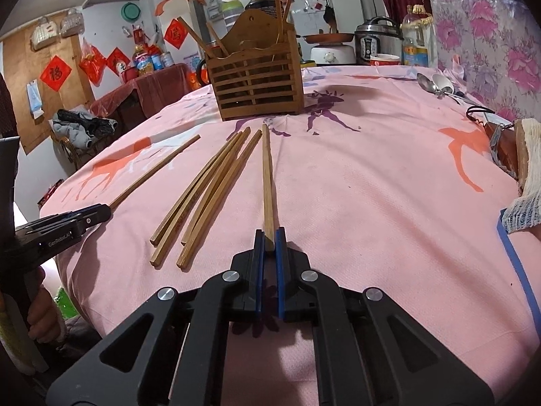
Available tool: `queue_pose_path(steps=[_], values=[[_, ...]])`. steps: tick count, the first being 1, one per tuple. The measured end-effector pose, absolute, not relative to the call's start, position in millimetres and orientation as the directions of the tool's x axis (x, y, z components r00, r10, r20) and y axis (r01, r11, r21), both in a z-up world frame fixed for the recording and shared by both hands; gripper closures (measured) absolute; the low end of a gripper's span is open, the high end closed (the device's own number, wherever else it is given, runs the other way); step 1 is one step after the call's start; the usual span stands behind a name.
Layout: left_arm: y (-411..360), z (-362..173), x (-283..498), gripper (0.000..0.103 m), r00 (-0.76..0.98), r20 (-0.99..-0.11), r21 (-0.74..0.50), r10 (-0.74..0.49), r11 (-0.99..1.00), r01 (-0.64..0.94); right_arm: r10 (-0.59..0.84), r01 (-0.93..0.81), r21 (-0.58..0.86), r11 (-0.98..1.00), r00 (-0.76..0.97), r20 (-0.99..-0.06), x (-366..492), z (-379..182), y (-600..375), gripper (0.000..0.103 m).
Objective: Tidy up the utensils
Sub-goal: 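Close the right tool on one loose wooden chopstick, then lift the chopstick with the right tool and carry it over the holder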
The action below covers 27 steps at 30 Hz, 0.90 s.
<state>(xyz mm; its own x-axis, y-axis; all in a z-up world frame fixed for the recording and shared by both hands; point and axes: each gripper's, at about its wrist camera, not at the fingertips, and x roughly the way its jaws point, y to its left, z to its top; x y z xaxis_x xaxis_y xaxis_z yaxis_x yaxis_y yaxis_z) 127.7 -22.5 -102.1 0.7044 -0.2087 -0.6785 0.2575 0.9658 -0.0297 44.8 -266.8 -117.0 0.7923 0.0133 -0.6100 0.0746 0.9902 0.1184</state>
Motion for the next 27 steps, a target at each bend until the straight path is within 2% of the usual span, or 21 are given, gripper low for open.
queue_pose_path(steps=[8, 27], values=[[-33, -90, 115, 0.097, 0.708, -0.664, -0.029, -0.239, 0.955, 0.295, 0.002, 0.087, 0.12, 0.989, 0.806, -0.593, 40, -112, -268, 0.096], [-8, -15, 80, 0.097, 0.787, -0.556, -0.084, -0.268, 0.96, 0.267, 0.011, 0.051, 0.151, 0.987, 0.923, -0.384, -3, -34, -266, 0.096]])
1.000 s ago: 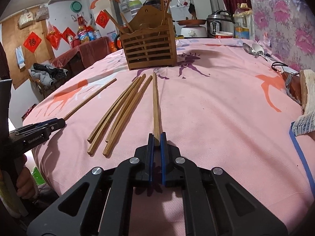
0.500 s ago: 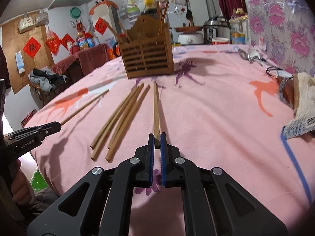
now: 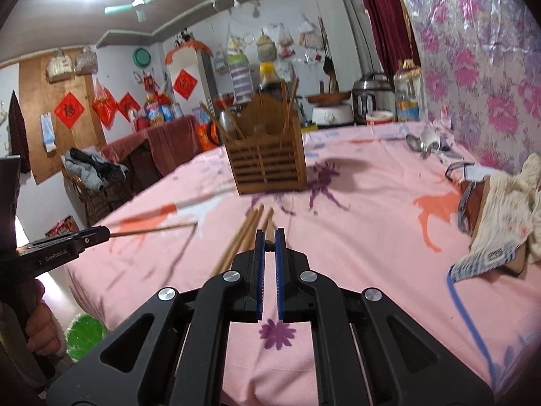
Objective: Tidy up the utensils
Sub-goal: 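Lift the chopstick with the right tool and carry it over the holder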
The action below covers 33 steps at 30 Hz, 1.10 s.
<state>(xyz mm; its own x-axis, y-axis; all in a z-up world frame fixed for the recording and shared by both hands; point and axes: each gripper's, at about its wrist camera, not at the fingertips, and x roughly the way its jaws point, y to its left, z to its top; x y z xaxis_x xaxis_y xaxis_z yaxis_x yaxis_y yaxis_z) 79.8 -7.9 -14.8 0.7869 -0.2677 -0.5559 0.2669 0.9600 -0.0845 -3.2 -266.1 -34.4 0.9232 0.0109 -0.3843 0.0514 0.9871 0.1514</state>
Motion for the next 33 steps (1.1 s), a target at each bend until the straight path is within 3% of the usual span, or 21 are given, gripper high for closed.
queue_pose_path(steps=[14, 33], values=[[-4, 20, 62, 0.097, 0.799, -0.519, -0.118, -0.303, 0.951, 0.284, 0.046, 0.0, 0.164, 0.986, 0.959, -0.278, -29, 10, -260, 0.096], [-23, 69, 97, 0.097, 0.8, -0.481, -0.12, -0.359, 0.931, 0.346, 0.039, -0.006, 0.131, 0.991, 0.967, -0.251, -3, 42, -263, 0.097]])
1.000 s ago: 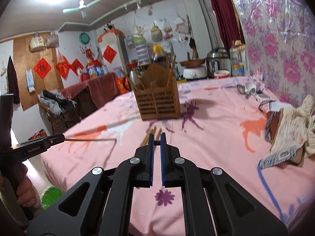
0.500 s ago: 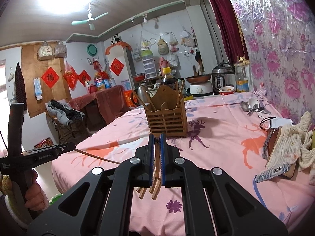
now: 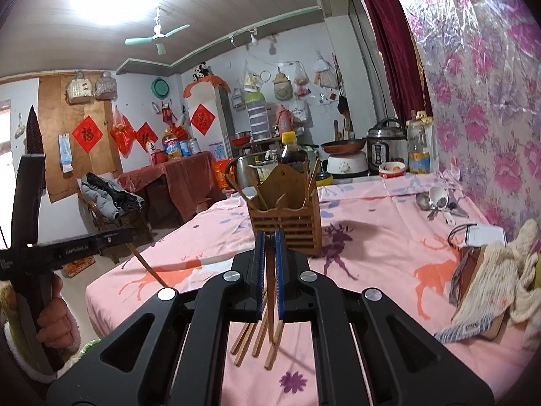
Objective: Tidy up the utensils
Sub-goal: 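Lift the chopstick with the right tool and carry it over the holder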
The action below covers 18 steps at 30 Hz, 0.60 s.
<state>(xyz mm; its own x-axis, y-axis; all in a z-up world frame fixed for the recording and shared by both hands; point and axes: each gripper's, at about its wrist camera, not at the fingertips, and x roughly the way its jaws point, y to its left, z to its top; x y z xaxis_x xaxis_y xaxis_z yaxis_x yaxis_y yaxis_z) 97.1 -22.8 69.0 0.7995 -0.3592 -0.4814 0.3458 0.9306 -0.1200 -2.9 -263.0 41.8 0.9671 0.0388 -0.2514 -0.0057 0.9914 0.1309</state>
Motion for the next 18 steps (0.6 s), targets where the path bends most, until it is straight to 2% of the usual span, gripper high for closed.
queue_pose_path(steps=[18], values=[[-67, 114, 183, 0.097, 0.785, -0.479, -0.119, -0.393, 0.915, 0.385, 0.017, 0.019, 0.153, 0.988, 0.973, -0.232, 67, 81, -289, 0.096]])
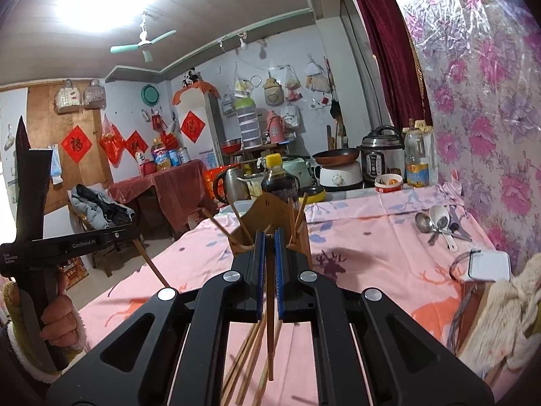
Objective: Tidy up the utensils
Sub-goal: 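Lift the chopstick with the right tool and carry it over the holder, then lower the chopstick into the holder and open the right tool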
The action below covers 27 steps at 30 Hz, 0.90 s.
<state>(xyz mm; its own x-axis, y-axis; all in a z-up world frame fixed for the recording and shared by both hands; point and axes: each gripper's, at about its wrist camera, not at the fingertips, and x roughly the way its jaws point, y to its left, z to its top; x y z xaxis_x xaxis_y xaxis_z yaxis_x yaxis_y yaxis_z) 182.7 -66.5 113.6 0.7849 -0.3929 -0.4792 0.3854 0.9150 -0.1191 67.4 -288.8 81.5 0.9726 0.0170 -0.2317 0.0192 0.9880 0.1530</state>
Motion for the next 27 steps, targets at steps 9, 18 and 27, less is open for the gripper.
queue_pose_path(steps=[9, 18, 27], values=[[-89, 151, 229, 0.097, 0.809, -0.437, -0.098, -0.394, 0.914, 0.393, 0.052, -0.026, 0.146, 0.989, 0.983, -0.178, 121, 118, -288, 0.097], [-116, 186, 281, 0.097, 0.827, -0.385, -0.102, -0.41, 0.909, 0.404, 0.046, -0.038, 0.116, 0.992, 0.997, -0.07, 180, 162, -293, 0.097], [-131, 167, 334, 0.097, 0.815, -0.423, -0.109, -0.397, 0.915, 0.389, 0.021, -0.014, 0.107, 0.994, 0.998, -0.065, 241, 156, -303, 0.097]])
